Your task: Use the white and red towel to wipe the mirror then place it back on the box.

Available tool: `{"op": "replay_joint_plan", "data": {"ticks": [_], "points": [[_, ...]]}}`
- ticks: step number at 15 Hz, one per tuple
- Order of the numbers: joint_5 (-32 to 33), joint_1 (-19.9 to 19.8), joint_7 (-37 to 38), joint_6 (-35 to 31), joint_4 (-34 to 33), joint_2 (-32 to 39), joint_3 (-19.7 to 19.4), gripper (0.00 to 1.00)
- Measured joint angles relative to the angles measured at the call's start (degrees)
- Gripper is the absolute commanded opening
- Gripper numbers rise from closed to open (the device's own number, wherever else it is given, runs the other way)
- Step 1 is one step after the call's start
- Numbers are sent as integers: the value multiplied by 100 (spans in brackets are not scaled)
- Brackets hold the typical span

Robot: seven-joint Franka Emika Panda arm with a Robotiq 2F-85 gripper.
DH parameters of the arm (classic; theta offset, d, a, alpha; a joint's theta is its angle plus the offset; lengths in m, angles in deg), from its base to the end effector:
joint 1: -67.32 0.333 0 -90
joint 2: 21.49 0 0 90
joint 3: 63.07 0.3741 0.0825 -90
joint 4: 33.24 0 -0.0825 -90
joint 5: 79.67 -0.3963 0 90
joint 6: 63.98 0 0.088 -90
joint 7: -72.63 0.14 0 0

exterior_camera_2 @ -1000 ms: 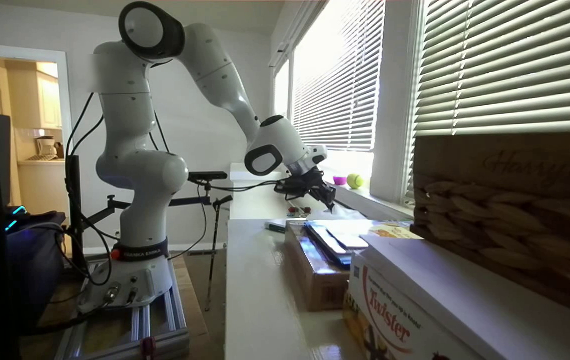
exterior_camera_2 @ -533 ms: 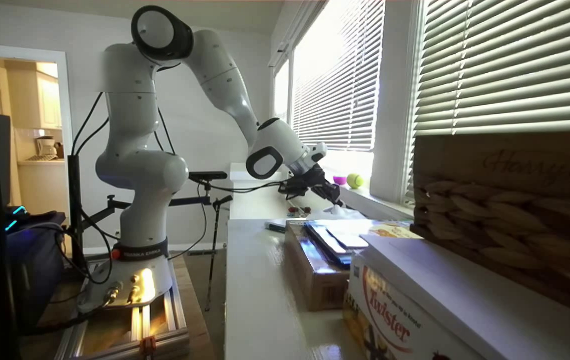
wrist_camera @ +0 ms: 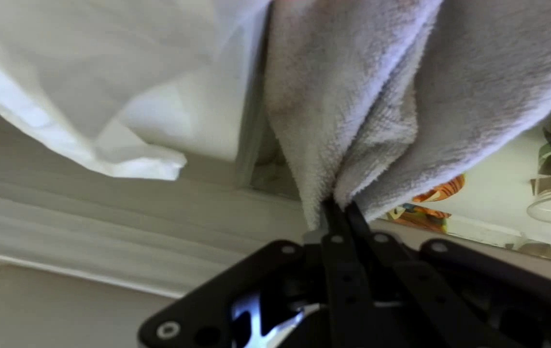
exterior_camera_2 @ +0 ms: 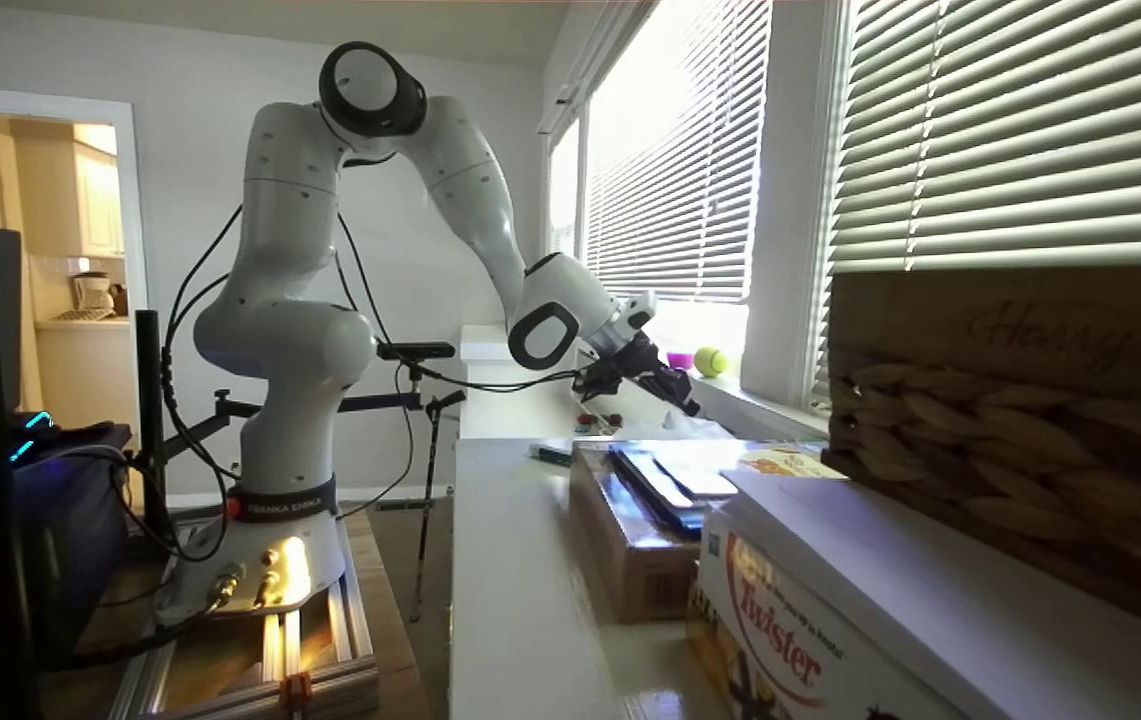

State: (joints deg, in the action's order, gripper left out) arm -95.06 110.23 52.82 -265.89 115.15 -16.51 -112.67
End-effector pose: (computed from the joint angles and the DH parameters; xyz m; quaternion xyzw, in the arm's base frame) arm 0.5168 -0.0930 0.3706 0.9047 -0.0156 0.4090 0.1186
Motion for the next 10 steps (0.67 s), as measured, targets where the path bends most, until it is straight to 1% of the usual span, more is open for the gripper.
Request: {"op": "replay_joint_plan", "data": {"ticks": [4, 10], "points": [[7, -46, 338, 0, -322, 505, 247, 1], [17, -442, 676, 24, -640, 1119, 712, 1]]}}
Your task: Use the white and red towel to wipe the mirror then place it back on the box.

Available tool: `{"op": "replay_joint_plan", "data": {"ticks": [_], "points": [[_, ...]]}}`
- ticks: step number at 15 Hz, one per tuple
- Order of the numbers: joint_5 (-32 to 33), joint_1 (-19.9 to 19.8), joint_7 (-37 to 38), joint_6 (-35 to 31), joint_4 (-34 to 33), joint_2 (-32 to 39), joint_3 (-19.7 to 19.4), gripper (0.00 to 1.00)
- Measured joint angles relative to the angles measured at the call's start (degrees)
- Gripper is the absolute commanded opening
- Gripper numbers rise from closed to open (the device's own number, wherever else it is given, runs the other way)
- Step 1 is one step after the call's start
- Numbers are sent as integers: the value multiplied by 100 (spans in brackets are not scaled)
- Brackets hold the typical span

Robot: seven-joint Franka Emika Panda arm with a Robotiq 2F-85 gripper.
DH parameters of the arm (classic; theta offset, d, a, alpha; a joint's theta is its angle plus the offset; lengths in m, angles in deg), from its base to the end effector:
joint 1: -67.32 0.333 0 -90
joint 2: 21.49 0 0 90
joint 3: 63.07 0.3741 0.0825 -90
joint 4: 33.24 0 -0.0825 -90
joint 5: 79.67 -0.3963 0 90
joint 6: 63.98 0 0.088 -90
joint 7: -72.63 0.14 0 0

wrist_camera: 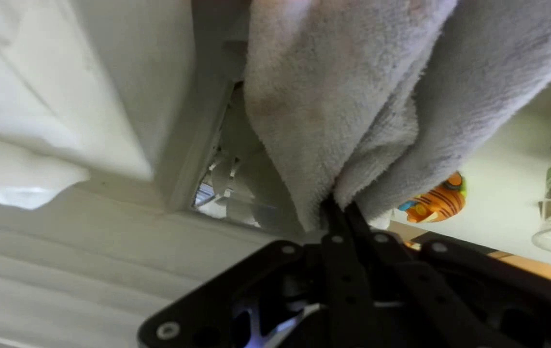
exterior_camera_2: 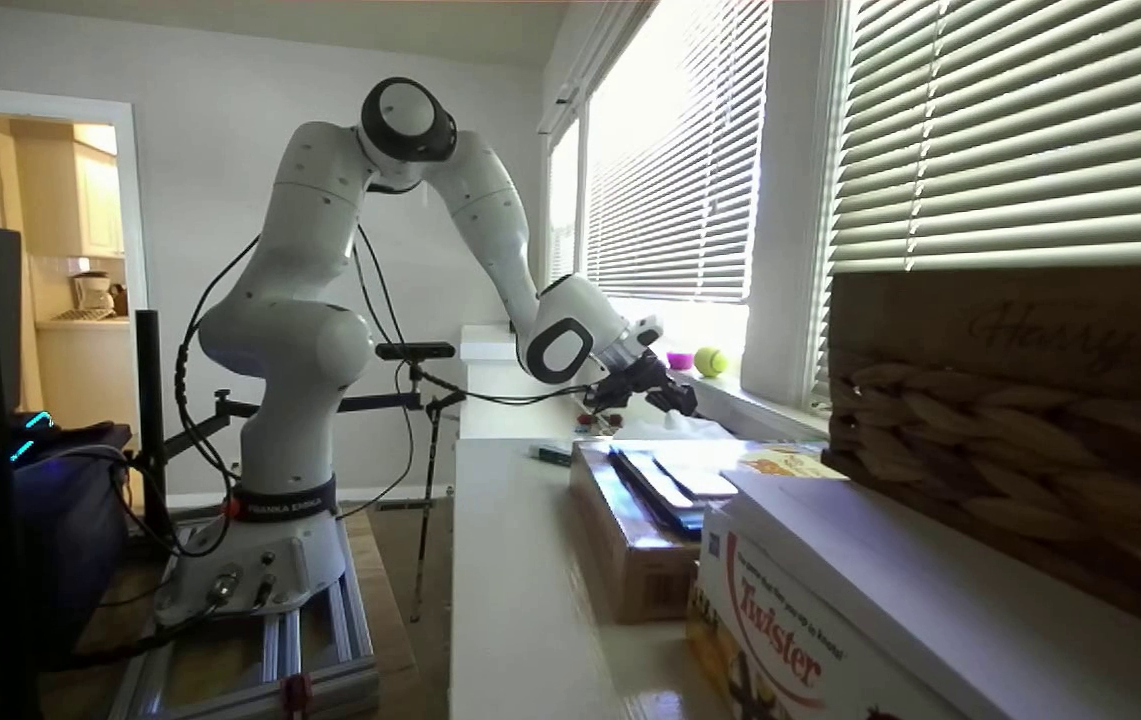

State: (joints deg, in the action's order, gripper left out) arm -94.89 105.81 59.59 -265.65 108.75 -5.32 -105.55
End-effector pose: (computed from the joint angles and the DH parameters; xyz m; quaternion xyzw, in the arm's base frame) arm 0.5625 -0.0630 0.3365 0.9081 -0.0133 0.3957 0.1367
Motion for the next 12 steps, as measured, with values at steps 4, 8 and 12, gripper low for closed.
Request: {"op": "replay_joint_plan", "data": {"ticks": [4, 8, 12], "points": [[30, -355, 22, -2, -133, 324, 309, 1], [145, -724, 19, -34, -320, 596, 535, 1], [398, -1032, 16, -73, -537, 801, 716, 1]]}}
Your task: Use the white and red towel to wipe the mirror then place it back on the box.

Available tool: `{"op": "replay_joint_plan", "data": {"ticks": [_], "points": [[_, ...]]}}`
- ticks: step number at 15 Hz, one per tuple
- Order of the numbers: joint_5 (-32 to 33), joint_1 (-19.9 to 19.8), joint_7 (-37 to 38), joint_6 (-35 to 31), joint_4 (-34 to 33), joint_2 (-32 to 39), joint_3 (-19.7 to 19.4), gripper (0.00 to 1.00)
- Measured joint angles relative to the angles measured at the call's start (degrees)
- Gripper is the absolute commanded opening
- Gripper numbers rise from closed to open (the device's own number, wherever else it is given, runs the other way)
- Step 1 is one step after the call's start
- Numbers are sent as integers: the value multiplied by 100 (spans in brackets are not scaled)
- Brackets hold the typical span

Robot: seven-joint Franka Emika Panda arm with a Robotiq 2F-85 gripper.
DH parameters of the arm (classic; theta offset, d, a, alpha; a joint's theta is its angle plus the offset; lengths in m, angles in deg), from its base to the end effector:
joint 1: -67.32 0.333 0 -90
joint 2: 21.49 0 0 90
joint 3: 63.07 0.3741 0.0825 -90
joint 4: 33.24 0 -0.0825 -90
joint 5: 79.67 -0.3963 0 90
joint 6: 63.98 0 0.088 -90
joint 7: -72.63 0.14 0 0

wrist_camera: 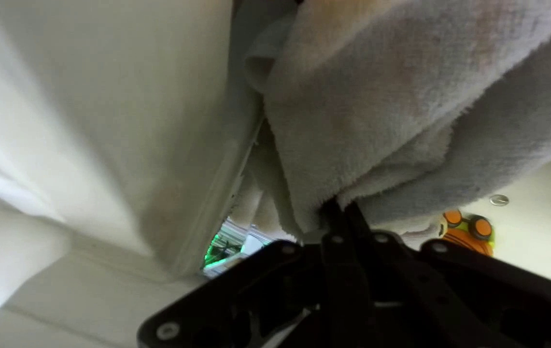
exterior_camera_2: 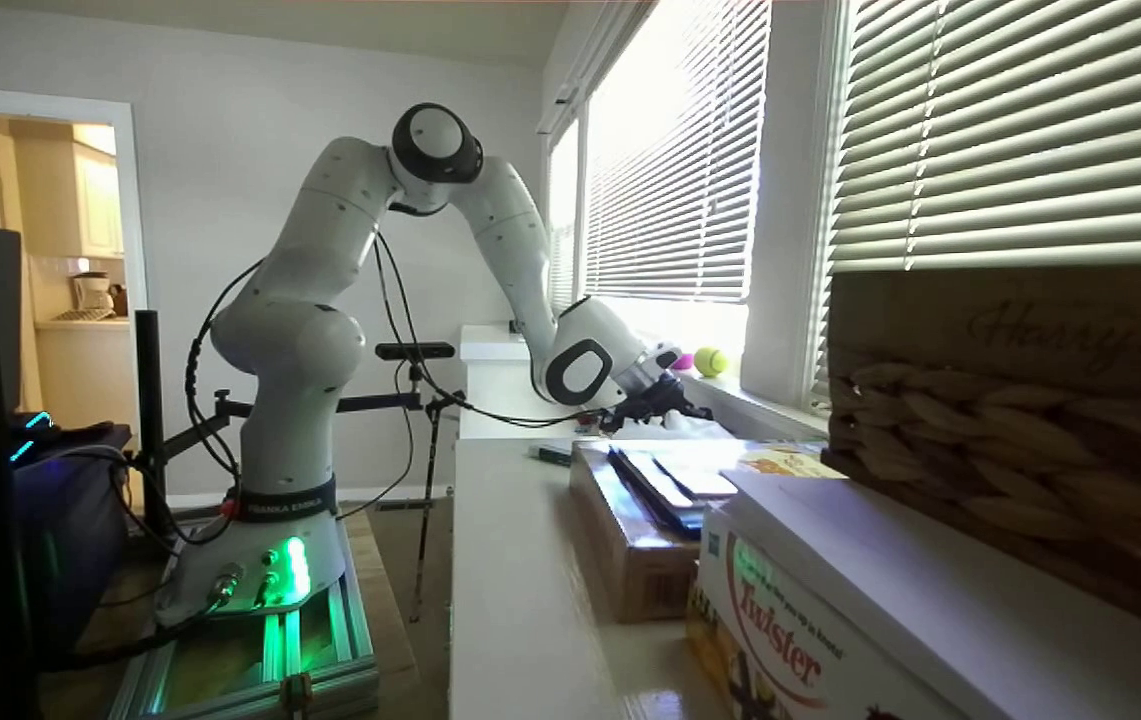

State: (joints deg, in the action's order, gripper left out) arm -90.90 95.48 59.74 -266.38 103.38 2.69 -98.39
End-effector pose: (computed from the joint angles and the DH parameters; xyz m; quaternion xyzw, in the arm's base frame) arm 0.5927 -0.0851 0.2959 0.9121 0.0139 0.3738 0.1678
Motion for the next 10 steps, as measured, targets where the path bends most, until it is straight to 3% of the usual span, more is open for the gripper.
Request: {"op": "replay_joint_plan", "data": {"ticks": [10], "points": [[249, -186, -20, -3, -126, 55, 426, 1]]}}
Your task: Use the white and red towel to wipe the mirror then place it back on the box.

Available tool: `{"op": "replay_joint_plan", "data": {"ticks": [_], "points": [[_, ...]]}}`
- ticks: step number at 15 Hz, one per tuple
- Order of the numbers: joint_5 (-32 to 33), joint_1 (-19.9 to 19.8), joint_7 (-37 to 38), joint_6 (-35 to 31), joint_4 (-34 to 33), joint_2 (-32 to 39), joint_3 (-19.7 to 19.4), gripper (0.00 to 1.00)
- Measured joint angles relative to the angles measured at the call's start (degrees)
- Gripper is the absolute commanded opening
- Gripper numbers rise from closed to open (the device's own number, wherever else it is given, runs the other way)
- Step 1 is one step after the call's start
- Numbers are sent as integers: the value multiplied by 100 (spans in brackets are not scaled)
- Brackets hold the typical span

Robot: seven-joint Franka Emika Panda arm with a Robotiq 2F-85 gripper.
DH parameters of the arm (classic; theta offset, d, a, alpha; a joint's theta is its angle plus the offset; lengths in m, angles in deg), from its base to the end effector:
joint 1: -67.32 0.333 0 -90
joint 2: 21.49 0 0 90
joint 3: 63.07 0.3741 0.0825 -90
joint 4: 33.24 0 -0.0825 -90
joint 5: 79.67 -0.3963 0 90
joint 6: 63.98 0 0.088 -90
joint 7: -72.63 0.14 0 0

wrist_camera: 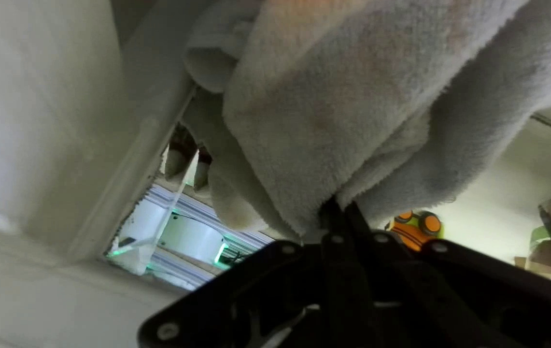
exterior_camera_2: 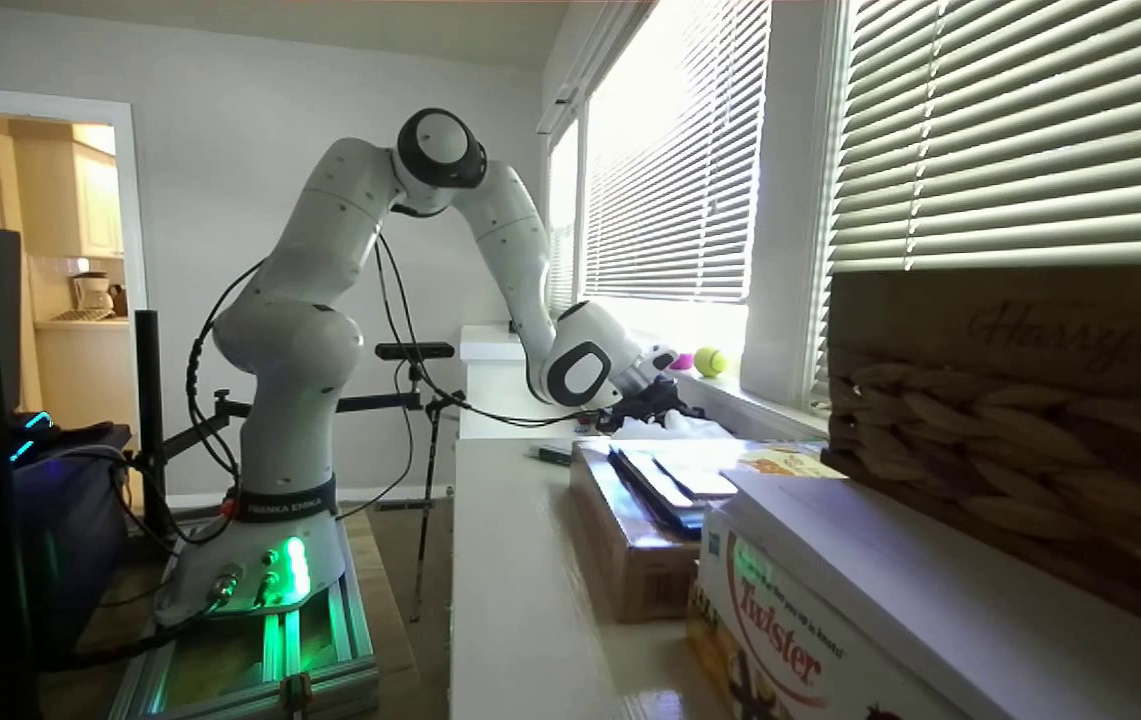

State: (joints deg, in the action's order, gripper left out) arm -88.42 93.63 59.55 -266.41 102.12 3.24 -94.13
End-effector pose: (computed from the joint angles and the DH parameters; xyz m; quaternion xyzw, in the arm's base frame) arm 0.6038 -0.0559 0.2883 0.9132 0.0515 0.3750 0.1511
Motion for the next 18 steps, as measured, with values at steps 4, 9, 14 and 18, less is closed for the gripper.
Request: {"op": "replay_joint_plan", "data": {"ticks": [4, 9, 14, 18], "points": [[105, -64, -6, -12, -45, -21, 178, 1], [396, -527, 4, -192, -95, -111, 814, 1], [380, -562, -3, -219, -37, -135, 733, 1], [-55, -179, -140, -355, 155, -153, 92, 1]]}}
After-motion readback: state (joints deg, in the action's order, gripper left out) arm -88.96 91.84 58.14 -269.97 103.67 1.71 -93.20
